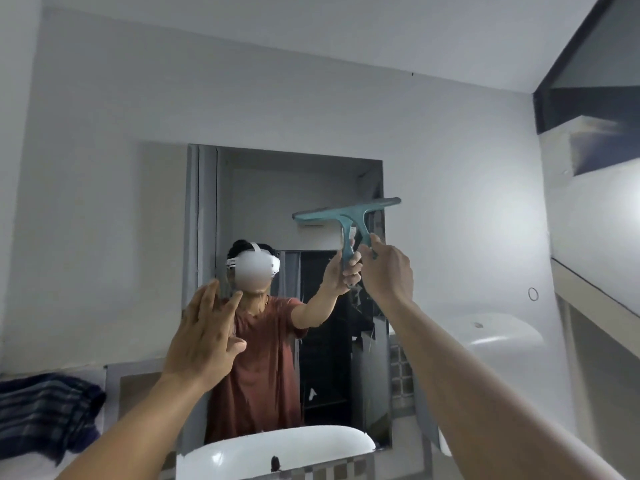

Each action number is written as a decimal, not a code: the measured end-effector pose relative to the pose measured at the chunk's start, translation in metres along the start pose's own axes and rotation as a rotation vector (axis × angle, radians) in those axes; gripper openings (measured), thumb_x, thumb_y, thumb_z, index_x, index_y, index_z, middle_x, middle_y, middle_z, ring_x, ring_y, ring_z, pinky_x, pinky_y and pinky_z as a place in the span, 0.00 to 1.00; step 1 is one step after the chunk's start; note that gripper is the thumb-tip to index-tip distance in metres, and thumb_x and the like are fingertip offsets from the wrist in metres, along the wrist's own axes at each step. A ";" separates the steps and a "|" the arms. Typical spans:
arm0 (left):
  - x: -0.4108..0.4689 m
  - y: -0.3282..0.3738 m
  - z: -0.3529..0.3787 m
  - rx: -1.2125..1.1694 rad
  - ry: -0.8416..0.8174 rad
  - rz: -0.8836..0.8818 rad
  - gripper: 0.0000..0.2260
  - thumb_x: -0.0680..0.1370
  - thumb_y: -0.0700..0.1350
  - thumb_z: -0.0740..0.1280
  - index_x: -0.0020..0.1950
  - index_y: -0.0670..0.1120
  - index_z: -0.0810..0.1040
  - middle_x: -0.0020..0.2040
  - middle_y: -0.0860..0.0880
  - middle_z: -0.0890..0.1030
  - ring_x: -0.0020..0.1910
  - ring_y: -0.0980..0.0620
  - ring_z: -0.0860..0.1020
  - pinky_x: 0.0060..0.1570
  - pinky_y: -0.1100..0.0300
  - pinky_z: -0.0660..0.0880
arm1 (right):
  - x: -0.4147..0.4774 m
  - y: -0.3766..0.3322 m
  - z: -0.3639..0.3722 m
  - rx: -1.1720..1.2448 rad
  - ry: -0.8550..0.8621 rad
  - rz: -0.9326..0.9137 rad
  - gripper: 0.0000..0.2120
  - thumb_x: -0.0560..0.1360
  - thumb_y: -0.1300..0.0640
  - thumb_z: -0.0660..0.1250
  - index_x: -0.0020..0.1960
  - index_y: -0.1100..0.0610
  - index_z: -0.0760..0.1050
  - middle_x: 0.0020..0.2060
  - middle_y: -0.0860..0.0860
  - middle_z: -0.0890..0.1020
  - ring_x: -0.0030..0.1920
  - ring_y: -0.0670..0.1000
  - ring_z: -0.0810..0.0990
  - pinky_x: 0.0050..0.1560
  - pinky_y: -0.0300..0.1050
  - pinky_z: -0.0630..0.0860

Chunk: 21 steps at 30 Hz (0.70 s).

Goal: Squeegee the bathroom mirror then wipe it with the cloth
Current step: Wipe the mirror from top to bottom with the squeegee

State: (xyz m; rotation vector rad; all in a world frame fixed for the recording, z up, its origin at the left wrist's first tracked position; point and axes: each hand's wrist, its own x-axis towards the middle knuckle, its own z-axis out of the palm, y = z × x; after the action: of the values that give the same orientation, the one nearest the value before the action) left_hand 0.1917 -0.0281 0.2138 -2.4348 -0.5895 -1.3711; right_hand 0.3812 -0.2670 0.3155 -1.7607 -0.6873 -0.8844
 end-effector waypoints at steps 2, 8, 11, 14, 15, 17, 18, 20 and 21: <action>-0.007 -0.003 0.000 0.016 0.006 0.021 0.43 0.67 0.52 0.80 0.77 0.45 0.66 0.78 0.35 0.61 0.77 0.34 0.58 0.71 0.38 0.67 | -0.013 -0.005 0.009 0.035 0.002 0.037 0.14 0.83 0.50 0.56 0.64 0.48 0.76 0.47 0.53 0.83 0.47 0.56 0.80 0.42 0.48 0.75; -0.033 -0.016 -0.003 0.111 -0.032 0.044 0.45 0.65 0.49 0.82 0.77 0.43 0.66 0.75 0.34 0.65 0.74 0.33 0.63 0.71 0.41 0.66 | -0.042 -0.026 0.023 0.187 0.011 0.152 0.12 0.82 0.48 0.60 0.48 0.53 0.77 0.35 0.48 0.79 0.36 0.49 0.77 0.33 0.43 0.66; -0.041 -0.018 -0.001 0.140 -0.079 0.051 0.46 0.65 0.47 0.82 0.78 0.44 0.64 0.76 0.34 0.64 0.74 0.34 0.64 0.70 0.42 0.65 | -0.059 -0.035 0.032 0.282 0.017 0.193 0.11 0.82 0.49 0.62 0.46 0.53 0.78 0.34 0.47 0.80 0.37 0.48 0.79 0.34 0.41 0.69; -0.042 -0.018 0.001 0.156 -0.099 0.048 0.46 0.66 0.45 0.81 0.79 0.44 0.62 0.77 0.35 0.62 0.76 0.35 0.62 0.70 0.43 0.64 | -0.071 -0.045 0.040 0.348 0.027 0.239 0.10 0.81 0.49 0.63 0.49 0.53 0.80 0.34 0.45 0.79 0.41 0.50 0.81 0.43 0.45 0.74; -0.042 -0.018 0.001 0.149 -0.102 0.045 0.46 0.66 0.45 0.81 0.79 0.44 0.62 0.77 0.35 0.62 0.76 0.35 0.62 0.70 0.43 0.65 | -0.075 -0.048 0.042 0.373 0.032 0.258 0.09 0.81 0.49 0.63 0.51 0.52 0.81 0.33 0.44 0.78 0.41 0.50 0.81 0.44 0.46 0.75; -0.041 -0.018 0.001 0.133 -0.099 0.047 0.46 0.65 0.44 0.81 0.79 0.44 0.62 0.77 0.35 0.62 0.76 0.35 0.62 0.70 0.42 0.67 | -0.081 -0.055 0.048 0.403 0.041 0.273 0.10 0.81 0.49 0.63 0.47 0.51 0.80 0.33 0.45 0.79 0.40 0.50 0.82 0.45 0.49 0.79; -0.041 -0.018 0.001 0.133 -0.097 0.051 0.46 0.65 0.44 0.82 0.79 0.44 0.62 0.77 0.34 0.62 0.76 0.35 0.62 0.70 0.42 0.67 | -0.085 -0.058 0.053 0.406 0.036 0.277 0.11 0.81 0.48 0.63 0.45 0.52 0.79 0.34 0.47 0.81 0.41 0.51 0.83 0.45 0.50 0.80; -0.043 -0.019 0.002 0.155 -0.083 0.067 0.45 0.65 0.44 0.81 0.78 0.42 0.64 0.76 0.34 0.63 0.76 0.35 0.63 0.71 0.42 0.66 | -0.096 -0.064 0.066 0.424 0.019 0.302 0.12 0.80 0.46 0.64 0.49 0.53 0.80 0.37 0.47 0.83 0.42 0.52 0.83 0.47 0.51 0.81; -0.045 -0.019 0.003 0.168 -0.073 0.079 0.44 0.66 0.44 0.81 0.78 0.41 0.65 0.76 0.34 0.64 0.76 0.34 0.63 0.72 0.41 0.66 | -0.103 -0.068 0.072 0.438 0.015 0.317 0.13 0.79 0.44 0.64 0.54 0.51 0.80 0.39 0.47 0.83 0.43 0.52 0.84 0.48 0.52 0.81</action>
State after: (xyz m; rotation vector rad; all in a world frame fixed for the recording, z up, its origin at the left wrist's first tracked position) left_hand 0.1636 -0.0196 0.1746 -2.3544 -0.5942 -1.1580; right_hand 0.2872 -0.1814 0.2509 -1.4145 -0.5251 -0.4850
